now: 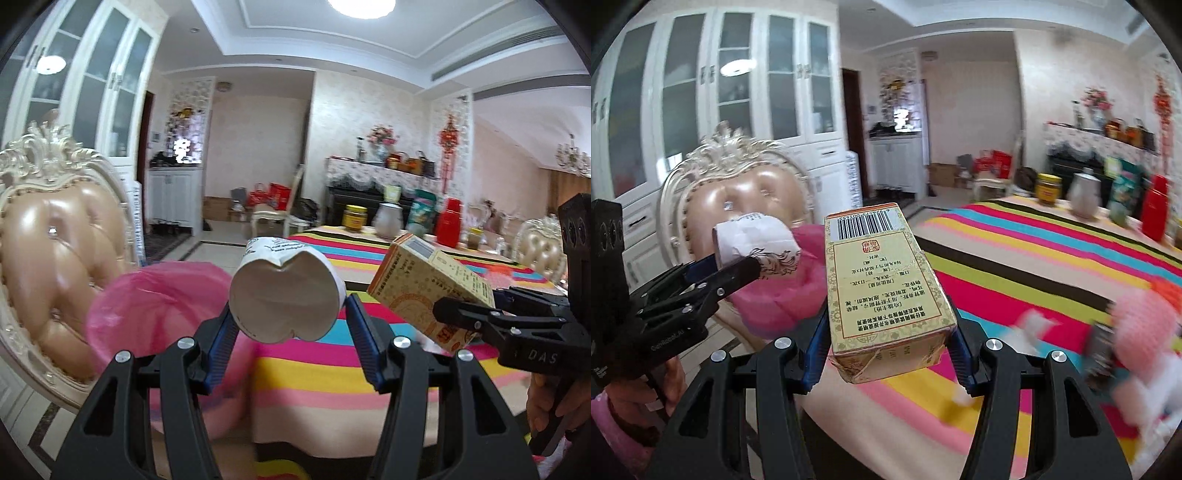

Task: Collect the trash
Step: 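Carry paper cup and yellow box to the pink bin and release both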

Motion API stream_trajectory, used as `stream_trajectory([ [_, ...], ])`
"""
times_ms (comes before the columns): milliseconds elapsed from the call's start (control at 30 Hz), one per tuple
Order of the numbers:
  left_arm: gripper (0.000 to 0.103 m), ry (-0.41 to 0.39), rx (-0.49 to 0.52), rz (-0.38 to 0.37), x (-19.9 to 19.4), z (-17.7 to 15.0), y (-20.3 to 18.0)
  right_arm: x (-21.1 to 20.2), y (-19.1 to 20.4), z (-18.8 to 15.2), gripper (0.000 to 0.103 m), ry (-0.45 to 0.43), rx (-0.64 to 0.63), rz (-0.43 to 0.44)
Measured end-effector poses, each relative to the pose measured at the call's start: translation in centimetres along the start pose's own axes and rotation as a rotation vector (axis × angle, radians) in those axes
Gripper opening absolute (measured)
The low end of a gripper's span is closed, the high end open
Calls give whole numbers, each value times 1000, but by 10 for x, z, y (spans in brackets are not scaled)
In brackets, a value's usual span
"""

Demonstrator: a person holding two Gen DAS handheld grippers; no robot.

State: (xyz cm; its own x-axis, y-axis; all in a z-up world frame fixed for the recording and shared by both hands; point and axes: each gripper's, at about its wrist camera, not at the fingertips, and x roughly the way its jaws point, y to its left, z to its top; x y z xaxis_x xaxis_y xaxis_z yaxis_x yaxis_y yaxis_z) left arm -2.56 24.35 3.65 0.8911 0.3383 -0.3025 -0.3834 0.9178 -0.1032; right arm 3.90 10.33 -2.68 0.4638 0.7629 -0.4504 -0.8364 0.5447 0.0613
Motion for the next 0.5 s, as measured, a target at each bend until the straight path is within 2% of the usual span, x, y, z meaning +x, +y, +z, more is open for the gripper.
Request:
stream_trajectory([
  [267,56,13,-17,133,34,14,76,65,34,36,54,7,-59,114],
  [500,56,62,-54,194,68,7,125,130,52,62,54,62,-28,202],
])
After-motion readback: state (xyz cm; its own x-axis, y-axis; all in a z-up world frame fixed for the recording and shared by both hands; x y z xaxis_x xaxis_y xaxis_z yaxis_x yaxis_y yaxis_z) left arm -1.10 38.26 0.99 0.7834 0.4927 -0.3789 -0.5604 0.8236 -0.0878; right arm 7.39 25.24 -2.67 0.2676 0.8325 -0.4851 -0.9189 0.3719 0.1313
